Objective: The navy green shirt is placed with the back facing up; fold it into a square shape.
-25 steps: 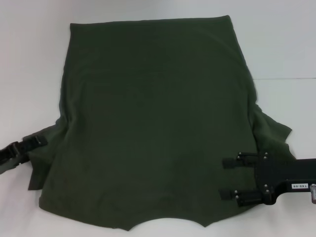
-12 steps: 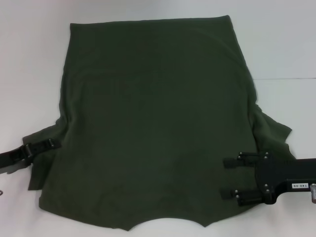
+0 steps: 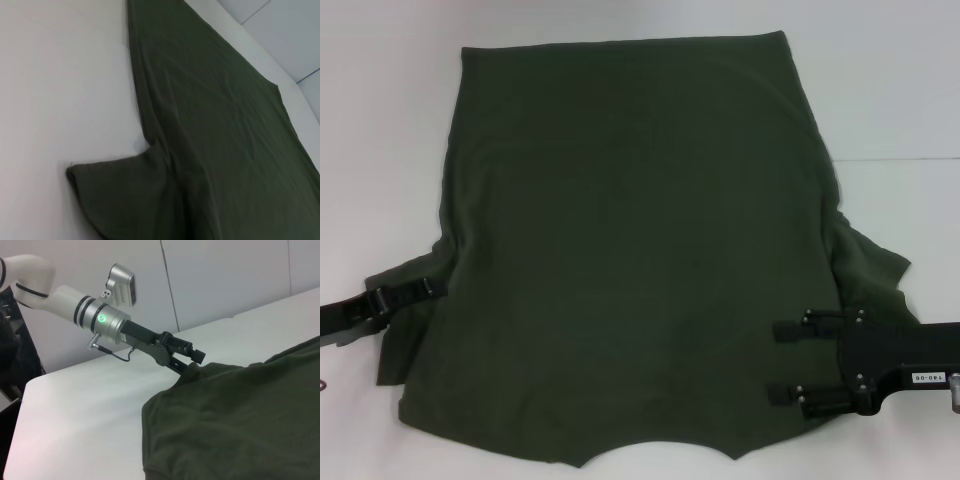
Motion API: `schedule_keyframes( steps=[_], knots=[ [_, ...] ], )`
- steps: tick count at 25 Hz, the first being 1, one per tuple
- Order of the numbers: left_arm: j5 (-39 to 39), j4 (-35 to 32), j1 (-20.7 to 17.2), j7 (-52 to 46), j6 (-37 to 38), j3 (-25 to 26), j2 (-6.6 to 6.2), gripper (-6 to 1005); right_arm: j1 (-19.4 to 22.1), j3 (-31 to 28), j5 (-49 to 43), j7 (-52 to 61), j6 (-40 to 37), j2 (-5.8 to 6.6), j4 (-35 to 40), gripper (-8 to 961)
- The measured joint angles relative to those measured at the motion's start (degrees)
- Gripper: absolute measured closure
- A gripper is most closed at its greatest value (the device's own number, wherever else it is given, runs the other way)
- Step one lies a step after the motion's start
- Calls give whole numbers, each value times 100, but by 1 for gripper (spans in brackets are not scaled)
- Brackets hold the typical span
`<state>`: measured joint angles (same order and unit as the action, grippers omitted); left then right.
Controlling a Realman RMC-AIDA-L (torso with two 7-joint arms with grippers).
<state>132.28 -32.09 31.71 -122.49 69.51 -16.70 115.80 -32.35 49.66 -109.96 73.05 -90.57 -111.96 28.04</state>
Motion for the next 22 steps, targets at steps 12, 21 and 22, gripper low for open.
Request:
schedule_keyframes(
  steps=[12, 21, 22],
  knots=[
    [134, -16, 41, 33, -64, -9, -5, 313, 1, 0, 10, 3, -19, -9, 0, 68],
    [134, -17, 55, 31, -104, -9, -6, 633, 0, 0, 6, 14, -23, -9, 0, 69],
    [134, -11, 56, 22, -124, -9, -6, 642, 0, 0, 6, 14, -23, -9, 0, 69]
  ],
)
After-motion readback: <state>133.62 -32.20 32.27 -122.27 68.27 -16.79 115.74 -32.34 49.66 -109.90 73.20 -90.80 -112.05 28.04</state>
